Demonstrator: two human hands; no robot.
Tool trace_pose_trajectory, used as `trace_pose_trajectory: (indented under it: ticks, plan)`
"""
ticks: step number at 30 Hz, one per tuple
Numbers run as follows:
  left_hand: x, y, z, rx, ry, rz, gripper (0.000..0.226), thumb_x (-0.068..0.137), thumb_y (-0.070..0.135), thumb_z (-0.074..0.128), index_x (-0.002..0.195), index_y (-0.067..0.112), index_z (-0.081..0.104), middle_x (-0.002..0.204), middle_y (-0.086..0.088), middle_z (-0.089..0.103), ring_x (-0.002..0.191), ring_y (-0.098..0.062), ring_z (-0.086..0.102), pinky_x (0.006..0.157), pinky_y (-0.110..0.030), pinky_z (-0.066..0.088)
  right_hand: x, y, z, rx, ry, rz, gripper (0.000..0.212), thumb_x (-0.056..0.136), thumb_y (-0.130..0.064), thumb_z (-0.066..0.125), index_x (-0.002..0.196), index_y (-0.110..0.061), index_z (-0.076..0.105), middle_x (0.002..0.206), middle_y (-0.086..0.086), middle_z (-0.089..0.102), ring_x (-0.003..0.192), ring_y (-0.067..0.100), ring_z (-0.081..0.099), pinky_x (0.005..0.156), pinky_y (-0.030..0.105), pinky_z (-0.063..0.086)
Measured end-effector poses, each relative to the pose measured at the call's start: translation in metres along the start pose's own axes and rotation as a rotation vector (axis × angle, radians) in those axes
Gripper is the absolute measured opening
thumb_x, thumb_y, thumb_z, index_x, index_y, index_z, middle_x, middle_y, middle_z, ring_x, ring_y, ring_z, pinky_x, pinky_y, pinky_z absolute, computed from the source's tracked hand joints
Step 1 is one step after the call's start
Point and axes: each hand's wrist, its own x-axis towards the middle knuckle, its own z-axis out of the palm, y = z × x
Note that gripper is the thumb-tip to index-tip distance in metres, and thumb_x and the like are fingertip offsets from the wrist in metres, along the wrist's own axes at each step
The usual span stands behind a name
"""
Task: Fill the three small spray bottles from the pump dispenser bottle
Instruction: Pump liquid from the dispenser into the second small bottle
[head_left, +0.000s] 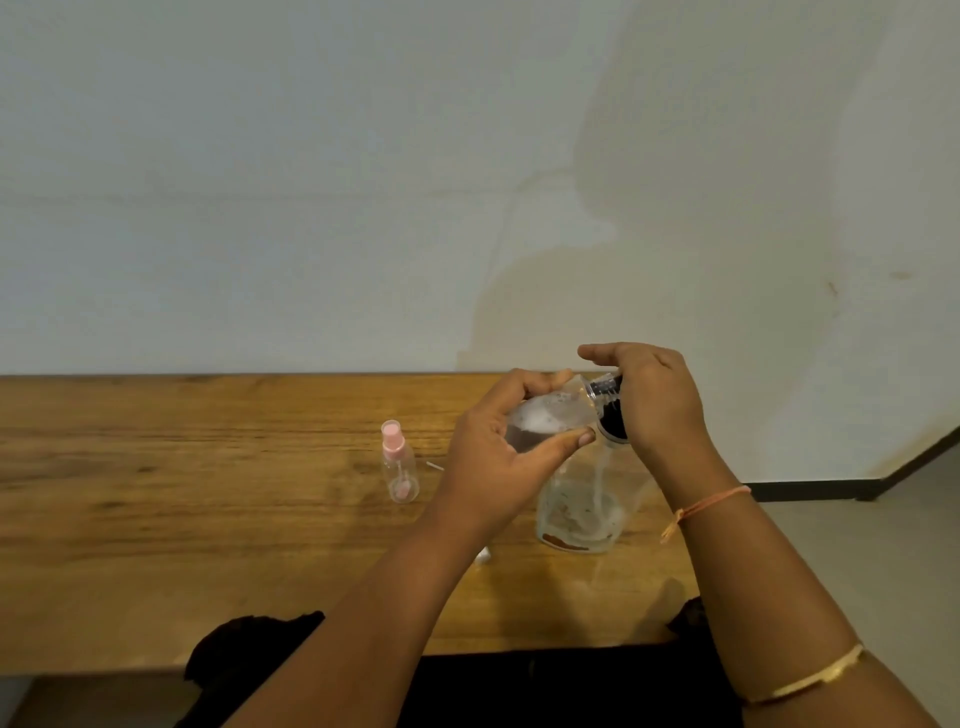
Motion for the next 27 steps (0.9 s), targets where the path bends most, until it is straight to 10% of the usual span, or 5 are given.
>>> trace_pose_trajectory:
  ticks: [5, 27]
  plan:
    - [0.002, 0.007, -0.001, 0.042, -0.004, 0.051, 0.039, 0.062, 0.028, 0.082, 0.085, 0.05, 0.058, 0.104, 0.035, 0.063, 0.107, 0.005, 0.059, 0.087, -0.016, 0.049, -0.001, -0.007, -0.004, 0.063, -0.015, -0.011, 0.037, 0.095, -0.011, 0.034, 0.107, -0.016, 0.069, 0.081, -0.021, 0.044, 0.103, 0.012, 0.048, 0.096, 0.031, 0.041]
    - [-0.001, 0.006, 0.0, -0.059, -0.029, 0.018, 0.035, 0.066, 0.006, 0.078, 0.084, 0.026, 0.055, 0.099, 0.034, 0.064, 0.105, 0.009, 0.059, 0.081, -0.009, 0.047, -0.003, -0.013, -0.007, 0.064, -0.002, -0.016, 0.036, 0.094, -0.014, 0.037, 0.108, -0.018, 0.069, 0.072, -0.02, 0.04, 0.082, 0.003, 0.043, 0.095, 0.032, 0.039]
